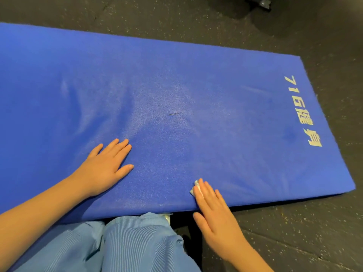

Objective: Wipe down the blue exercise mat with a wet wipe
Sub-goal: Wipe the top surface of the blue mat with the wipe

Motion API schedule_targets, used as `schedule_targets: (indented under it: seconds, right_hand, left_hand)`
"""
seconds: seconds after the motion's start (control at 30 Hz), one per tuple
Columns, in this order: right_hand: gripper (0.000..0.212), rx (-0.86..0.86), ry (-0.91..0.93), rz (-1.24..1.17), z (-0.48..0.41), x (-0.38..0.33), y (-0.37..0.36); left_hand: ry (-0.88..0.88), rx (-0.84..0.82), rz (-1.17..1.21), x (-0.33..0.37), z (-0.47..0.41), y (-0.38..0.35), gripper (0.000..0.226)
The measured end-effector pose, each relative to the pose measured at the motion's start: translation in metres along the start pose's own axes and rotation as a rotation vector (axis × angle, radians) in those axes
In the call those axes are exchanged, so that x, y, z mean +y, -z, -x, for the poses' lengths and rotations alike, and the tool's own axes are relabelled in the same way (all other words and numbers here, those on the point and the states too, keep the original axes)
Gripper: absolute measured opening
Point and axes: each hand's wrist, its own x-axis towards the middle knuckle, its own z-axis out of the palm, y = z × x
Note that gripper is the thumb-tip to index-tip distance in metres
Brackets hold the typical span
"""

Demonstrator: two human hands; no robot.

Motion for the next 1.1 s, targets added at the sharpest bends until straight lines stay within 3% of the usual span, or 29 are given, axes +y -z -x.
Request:
schedule_targets:
  seconds: [0.1,0.23,0.4,0.47,0.57,0.63,0.8,0.93,1.03,1.1]
  right_hand:
    - [0.069,0.061,-0.097,0.129,-0.011,0.024,0.01]
    - [0.095,0.042,-0.377,0.057,-0.074,0.036,0.022]
    - [0.111,-0.105,-0.118,0.043,-0.066,0.011,0.025]
    - [0.105,-0.092,-0.115,0.13,-0.067,0.029,0.031]
    - [0.067,-0.009,-0.34,0.148,-0.098,0.053,0.035]
    - [0.056,0.046,-0.395,0.062,-0.115,0.044,0.031]
    - [0.061,-0.075,-0.15,0.058,-0.102,0.012,0.027]
    - [0.053,-0.004,-0.277,0.099,-0.129,0.05,0.04]
    - [0.058,0.066,-0.397,0.022,-0.157,0.046,0.04]
    - [0.061,0.032,-0.319,-0.019,-0.165,0.027,0.034]
  left_hand:
    - [0.004,0.038,0.008,0.009,0.002,0.0,0.102]
    - [-0.007,0.058,0.042,0.013,0.002,-0.001,0.101]
    - [-0.017,0.059,0.078,0.01,0.001,-0.004,0.1]
    - [-0.014,0.047,0.066,0.011,0.001,-0.004,0.1]
    - [-0.004,0.028,0.04,0.011,0.001,-0.003,0.1]
    - [-0.008,0.031,0.046,0.011,0.001,-0.003,0.1]
    - [-0.017,0.026,0.074,0.011,0.003,-0.001,0.11]
    - [-0.032,0.07,0.088,0.009,0.003,-0.007,0.117]
    - [-0.039,0.099,0.093,0.008,0.002,-0.007,0.12]
    - [-0.038,0.103,0.085,0.008,0.002,-0.008,0.117]
